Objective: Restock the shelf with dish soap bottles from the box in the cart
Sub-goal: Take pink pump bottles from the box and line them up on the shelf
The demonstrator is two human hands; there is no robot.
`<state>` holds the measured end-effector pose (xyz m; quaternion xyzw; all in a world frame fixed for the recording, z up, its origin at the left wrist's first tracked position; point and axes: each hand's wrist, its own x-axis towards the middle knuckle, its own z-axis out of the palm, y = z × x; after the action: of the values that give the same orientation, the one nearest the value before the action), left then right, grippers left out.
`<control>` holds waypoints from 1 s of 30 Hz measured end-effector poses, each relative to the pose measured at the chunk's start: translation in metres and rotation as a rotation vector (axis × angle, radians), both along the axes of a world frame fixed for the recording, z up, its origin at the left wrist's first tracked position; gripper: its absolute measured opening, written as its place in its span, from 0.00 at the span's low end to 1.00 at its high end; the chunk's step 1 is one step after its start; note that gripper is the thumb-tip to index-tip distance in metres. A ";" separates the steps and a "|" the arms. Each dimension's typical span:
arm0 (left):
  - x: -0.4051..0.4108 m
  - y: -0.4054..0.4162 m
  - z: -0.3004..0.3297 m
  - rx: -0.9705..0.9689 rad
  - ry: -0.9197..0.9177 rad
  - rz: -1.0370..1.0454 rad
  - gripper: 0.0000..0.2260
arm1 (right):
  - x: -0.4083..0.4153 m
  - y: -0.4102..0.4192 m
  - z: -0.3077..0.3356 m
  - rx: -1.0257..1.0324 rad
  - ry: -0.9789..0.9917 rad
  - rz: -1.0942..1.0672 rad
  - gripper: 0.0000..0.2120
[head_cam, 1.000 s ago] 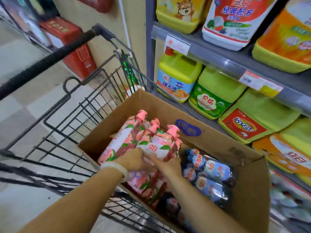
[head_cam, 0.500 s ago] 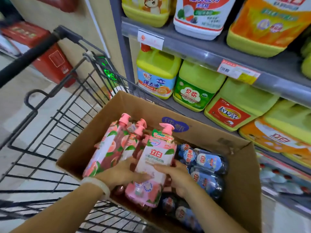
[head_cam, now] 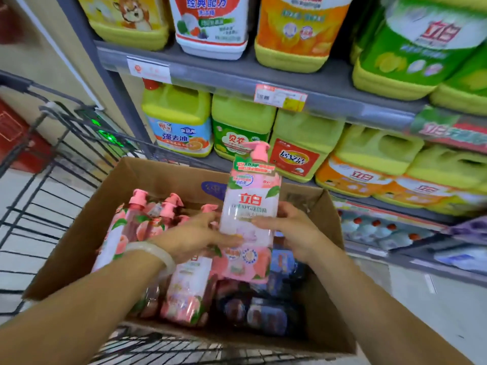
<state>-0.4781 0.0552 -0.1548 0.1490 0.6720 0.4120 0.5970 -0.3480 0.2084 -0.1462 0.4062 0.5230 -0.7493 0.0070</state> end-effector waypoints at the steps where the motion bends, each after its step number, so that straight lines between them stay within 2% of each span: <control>1: 0.005 0.012 0.011 0.038 0.024 0.001 0.28 | 0.007 0.010 0.012 0.028 0.023 -0.016 0.22; 3: 0.019 0.036 0.034 0.114 0.059 0.004 0.32 | 0.024 0.028 0.039 0.068 0.080 -0.048 0.23; 5: 0.039 0.058 0.057 0.192 0.072 0.008 0.34 | 0.048 0.044 0.067 0.113 0.140 -0.083 0.18; 10: 0.125 0.103 0.124 0.392 0.084 -0.024 0.11 | 0.127 0.083 0.132 0.264 0.236 -0.122 0.15; 14: 0.210 0.138 0.163 0.438 0.133 -0.054 0.08 | 0.214 0.109 0.174 0.351 0.256 -0.205 0.21; 15: 0.229 0.148 0.171 0.430 0.172 -0.080 0.08 | 0.239 0.115 0.184 0.375 0.266 -0.223 0.20; 18: 0.288 0.182 0.194 0.455 0.266 -0.153 0.18 | 0.310 0.135 0.211 0.432 0.309 -0.271 0.16; 21: 0.348 0.215 0.219 0.533 0.301 -0.213 0.21 | 0.379 0.157 0.237 0.502 0.332 -0.325 0.20; 23: 0.386 0.237 0.236 0.587 0.313 -0.255 0.27 | 0.421 0.170 0.256 0.540 0.345 -0.374 0.21; 26: 0.434 0.271 0.256 0.673 0.289 -0.264 0.25 | 0.475 0.194 0.277 0.599 0.356 -0.408 0.20; 30: 0.487 0.325 0.281 0.765 0.300 -0.340 0.27 | 0.532 0.232 0.304 0.668 0.364 -0.506 0.27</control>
<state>0.0093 0.3798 0.1264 0.5256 0.5166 0.5007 0.4541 0.1842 0.4400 0.1575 0.3628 0.6131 -0.5768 -0.3996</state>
